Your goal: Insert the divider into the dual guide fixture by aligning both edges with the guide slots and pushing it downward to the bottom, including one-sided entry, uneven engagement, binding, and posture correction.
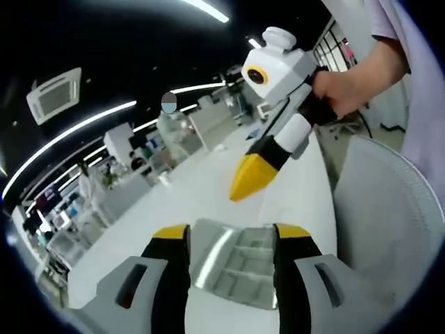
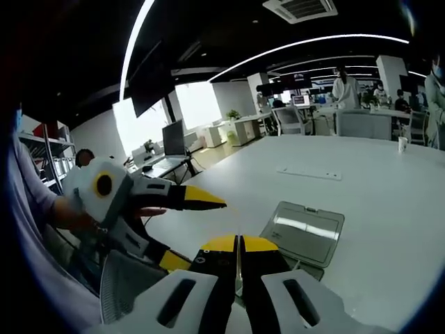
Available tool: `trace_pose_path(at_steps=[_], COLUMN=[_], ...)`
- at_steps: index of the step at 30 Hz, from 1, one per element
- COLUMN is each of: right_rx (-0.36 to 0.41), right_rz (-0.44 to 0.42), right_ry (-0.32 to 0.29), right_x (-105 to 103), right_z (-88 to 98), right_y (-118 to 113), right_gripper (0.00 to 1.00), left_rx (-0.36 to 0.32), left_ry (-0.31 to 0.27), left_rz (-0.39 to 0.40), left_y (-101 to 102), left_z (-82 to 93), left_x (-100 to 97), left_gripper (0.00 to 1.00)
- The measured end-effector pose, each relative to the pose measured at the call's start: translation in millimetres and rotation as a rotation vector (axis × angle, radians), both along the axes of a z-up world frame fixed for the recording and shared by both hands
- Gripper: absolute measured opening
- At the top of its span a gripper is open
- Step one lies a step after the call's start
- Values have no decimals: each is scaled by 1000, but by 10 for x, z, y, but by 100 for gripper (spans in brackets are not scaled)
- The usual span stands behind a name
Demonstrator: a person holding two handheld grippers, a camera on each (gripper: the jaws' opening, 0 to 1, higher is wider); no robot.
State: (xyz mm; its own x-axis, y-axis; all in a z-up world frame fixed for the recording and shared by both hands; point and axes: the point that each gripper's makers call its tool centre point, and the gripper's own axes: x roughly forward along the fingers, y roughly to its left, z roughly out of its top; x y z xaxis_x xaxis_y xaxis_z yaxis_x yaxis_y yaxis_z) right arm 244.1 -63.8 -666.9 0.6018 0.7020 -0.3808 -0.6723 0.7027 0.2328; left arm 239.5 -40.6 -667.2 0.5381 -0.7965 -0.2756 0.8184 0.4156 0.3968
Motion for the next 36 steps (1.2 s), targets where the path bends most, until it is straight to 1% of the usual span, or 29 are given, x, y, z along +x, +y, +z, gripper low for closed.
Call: trace_pose_path(at_steps=[5,6,8,10,11,13,14,15,17,18,20,22,23,24,28,30,32,33,35,36], right_rx=[-10,-11,-20,-30,-33,-43,-55,-62,-82,-86,-99,-115,-126,-134,-193,-229,-279,-285,-307,-325], right_rz=[25,29,41,55,62,76,89,98,117,123,137,157,167,177,243,311,356,371,433,452], right_ry=[-9,-9,-13,-20,-23,-29,-36,-40,-48,-51,-54,-60,-61,-64,-66,-58,-67,-70,-57,-62], right_x=[-16,-19,-25,-31,-34,-40,-42,-46,-50,-50,-45,-43,-38,-37,-52,-81,-59,-59,-63,-52], right_z=[17,19,21,29,36,44,50,54,61,67,72,78,77,75,13,-42,-86,-91,-121,-134], right_y=[15,18,25,30,34,40,44,48,52,55,58,68,75,82,123,172,193,205,279,295], right_gripper=[0,0,0,0,0,0,0,0,0,0,0,0,0,0,0,0,0,0,0,0], left_rx=[-16,-19,-39,-44,-50,-74,-96,-105,-137,-147,-170,-177,-184,-186,-192,-198,-202,-203,-210,-208], left_ry=[35,33,68,78,97,115,145,145,186,185,221,226,242,240,253,258,260,263,270,271], left_rz=[10,14,25,23,24,32,43,50,58,69,70,78,88,91,102,106,112,110,109,110], left_y=[75,90,127,156,172,217,251,282,347,387,455,539,589,621,736,786,833,848,881,899], left_z=[-1,2,-3,-2,-10,13,16,28,30,44,46,52,41,40,28,28,21,18,13,6], left_x=[-14,-13,-18,-23,-34,-31,-31,-16,-24,-5,-20,-18,-24,-21,-49,-76,-102,-120,-166,-194], left_gripper=[46,46,46,46,46,46,47,47,47,47,48,49,49,49,50,50,50,50,50,50])
